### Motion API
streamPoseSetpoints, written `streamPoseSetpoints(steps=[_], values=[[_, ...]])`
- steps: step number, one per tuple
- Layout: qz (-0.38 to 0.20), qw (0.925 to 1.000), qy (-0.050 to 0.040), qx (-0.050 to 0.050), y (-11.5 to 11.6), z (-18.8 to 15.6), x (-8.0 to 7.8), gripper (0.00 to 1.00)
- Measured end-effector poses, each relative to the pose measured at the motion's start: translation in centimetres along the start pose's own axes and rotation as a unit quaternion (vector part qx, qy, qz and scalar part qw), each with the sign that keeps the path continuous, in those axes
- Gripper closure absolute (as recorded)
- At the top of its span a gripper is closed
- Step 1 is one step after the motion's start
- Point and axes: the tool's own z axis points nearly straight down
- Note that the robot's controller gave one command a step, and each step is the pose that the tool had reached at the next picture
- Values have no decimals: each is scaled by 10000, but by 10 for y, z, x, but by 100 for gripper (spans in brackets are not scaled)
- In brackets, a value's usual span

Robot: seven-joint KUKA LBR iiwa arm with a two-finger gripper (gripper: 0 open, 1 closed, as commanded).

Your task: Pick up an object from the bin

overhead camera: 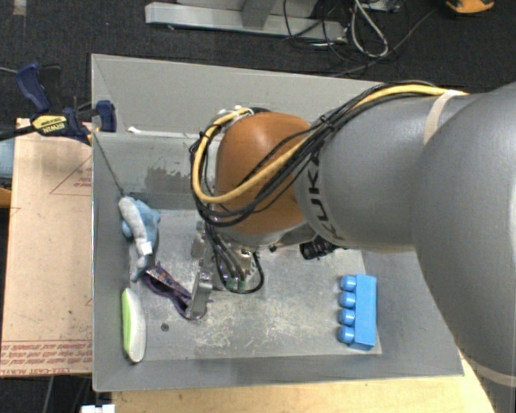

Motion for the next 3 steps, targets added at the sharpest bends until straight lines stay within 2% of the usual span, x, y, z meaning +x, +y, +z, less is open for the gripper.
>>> streamPoseSetpoints(steps=[1, 2, 3], values=[[127, 9999, -3, -3, 4, 6, 17, 0], [387, 9992, 21, 3, 4, 59, 18, 0], [1856, 9826, 1, -12, 17, 91, 12, 0]])
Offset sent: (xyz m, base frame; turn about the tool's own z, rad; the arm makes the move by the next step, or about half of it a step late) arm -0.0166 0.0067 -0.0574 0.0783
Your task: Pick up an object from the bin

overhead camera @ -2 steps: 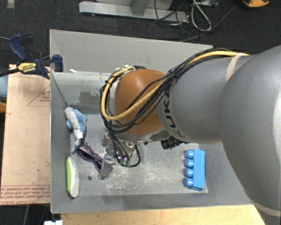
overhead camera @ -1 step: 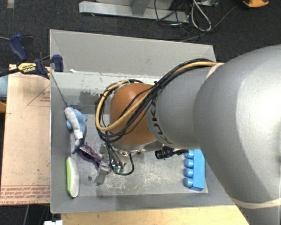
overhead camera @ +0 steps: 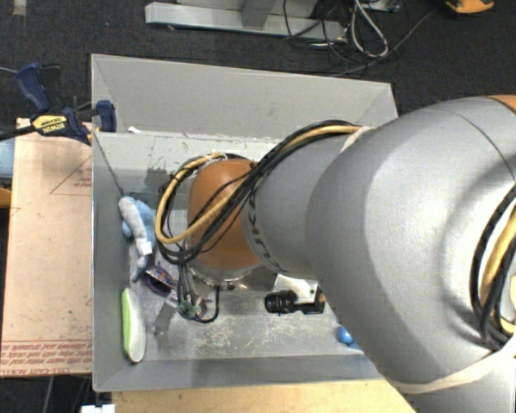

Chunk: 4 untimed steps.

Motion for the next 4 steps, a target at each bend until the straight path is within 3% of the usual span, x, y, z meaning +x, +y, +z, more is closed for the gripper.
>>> streamPoseSetpoints(steps=[1, 4], values=[[-793, 9969, 3, 9, -1, -1, 2, 100], [-789, 9969, 15, 21, -1, -8, 3, 100]])
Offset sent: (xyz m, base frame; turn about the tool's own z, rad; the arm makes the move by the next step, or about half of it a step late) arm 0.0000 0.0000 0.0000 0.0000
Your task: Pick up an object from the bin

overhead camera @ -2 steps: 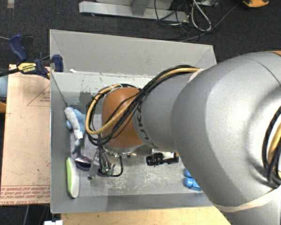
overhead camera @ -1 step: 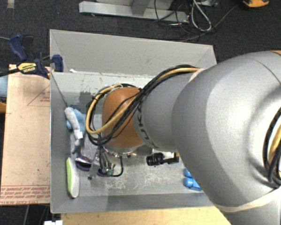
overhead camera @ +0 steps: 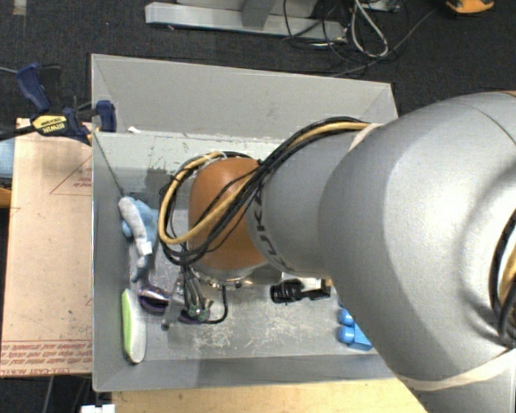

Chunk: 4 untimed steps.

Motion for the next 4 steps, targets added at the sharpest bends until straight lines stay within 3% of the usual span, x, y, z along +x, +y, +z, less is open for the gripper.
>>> streamPoseSetpoints(steps=[4], values=[[-4, 10000, 5, -3, 0, -46, 1, 100]])
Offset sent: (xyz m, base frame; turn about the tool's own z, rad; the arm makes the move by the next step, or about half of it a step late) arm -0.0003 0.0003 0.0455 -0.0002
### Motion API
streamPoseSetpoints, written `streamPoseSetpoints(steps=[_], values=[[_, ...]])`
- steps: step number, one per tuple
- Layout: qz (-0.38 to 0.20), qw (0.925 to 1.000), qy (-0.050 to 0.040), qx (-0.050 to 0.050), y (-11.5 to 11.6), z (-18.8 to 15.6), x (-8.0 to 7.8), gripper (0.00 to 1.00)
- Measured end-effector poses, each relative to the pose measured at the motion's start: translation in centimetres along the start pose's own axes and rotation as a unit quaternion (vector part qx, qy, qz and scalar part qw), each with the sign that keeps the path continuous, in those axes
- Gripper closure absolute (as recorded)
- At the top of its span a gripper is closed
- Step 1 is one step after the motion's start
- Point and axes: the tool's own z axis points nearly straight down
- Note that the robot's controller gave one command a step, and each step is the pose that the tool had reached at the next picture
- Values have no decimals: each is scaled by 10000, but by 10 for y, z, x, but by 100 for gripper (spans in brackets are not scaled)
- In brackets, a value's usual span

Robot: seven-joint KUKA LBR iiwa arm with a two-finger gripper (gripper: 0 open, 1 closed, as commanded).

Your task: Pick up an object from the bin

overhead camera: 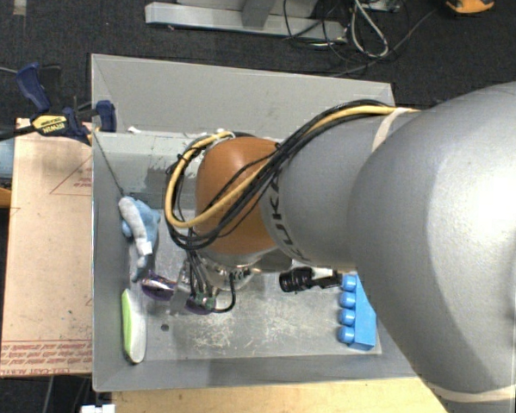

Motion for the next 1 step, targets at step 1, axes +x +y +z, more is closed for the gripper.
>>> streamPoseSetpoints(steps=[1], values=[[-5, 10000, 3, 3, 0, -17, 0, 100]])
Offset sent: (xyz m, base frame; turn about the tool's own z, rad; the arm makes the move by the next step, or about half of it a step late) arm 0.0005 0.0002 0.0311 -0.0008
